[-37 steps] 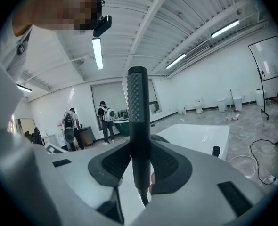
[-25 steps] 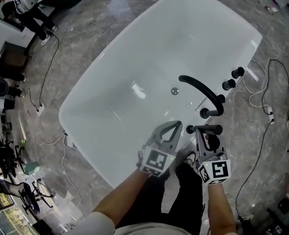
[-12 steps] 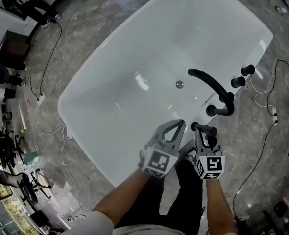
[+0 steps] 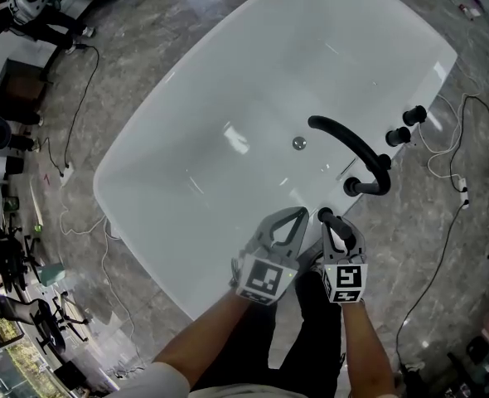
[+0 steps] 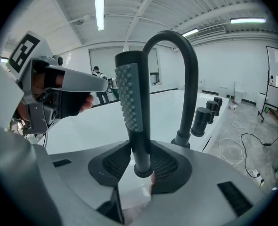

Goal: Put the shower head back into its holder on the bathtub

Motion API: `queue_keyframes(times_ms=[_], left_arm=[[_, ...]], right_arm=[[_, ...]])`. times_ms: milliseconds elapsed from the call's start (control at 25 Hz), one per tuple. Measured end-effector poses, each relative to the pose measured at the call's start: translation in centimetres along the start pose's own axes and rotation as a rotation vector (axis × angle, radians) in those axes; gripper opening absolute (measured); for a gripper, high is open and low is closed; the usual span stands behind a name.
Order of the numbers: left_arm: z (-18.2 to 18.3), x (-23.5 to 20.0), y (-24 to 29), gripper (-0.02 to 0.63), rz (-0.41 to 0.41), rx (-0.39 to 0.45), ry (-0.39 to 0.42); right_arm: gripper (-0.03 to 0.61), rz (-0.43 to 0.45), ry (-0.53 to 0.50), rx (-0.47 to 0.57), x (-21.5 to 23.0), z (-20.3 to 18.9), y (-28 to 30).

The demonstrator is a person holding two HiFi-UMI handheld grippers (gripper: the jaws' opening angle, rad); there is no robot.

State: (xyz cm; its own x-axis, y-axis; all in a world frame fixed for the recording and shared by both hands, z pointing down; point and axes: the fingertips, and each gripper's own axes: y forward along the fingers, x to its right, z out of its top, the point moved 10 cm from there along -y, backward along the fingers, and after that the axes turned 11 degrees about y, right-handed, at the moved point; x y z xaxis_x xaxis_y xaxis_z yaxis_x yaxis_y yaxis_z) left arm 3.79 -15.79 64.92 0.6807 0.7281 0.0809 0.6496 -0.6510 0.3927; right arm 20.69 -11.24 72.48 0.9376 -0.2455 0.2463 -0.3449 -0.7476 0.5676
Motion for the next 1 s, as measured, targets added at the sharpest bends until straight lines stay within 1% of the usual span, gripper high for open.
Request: queue_keyframes(times_ms=[200, 520, 680, 920, 1000], left_arm=[[-0.3, 0.4, 0.2, 0.005, -0.003, -0.008, -0.006], [-0.3, 0.8, 0.5, 0.005, -0.007, -0.020, -0.005], [-0.3, 0.8, 0.3, 0.005, -0.003, -0.025, -0.009], [-0.2, 1.1, -0.1, 0.005, -0.008, -0.033, -0.012], [-0.2, 1.1, 0.0, 0.005, -0.011, -0.035, -0.013]], right_arm=[[0.130, 0.003, -0.049, -0.014, -0.2, 0.5, 0.8], [0.130, -0.002, -0.054, -0.011, 0.0, -0.2, 0.4], [0.130, 0.019, -0.046, -0.026, -0.1, 0.4, 0.7], [0.132, 0.056, -0.065, -0.062, -0.3, 0.4, 0.7], [0.149, 0.059, -0.065, -0.066, -0.4, 0.4, 0.7]])
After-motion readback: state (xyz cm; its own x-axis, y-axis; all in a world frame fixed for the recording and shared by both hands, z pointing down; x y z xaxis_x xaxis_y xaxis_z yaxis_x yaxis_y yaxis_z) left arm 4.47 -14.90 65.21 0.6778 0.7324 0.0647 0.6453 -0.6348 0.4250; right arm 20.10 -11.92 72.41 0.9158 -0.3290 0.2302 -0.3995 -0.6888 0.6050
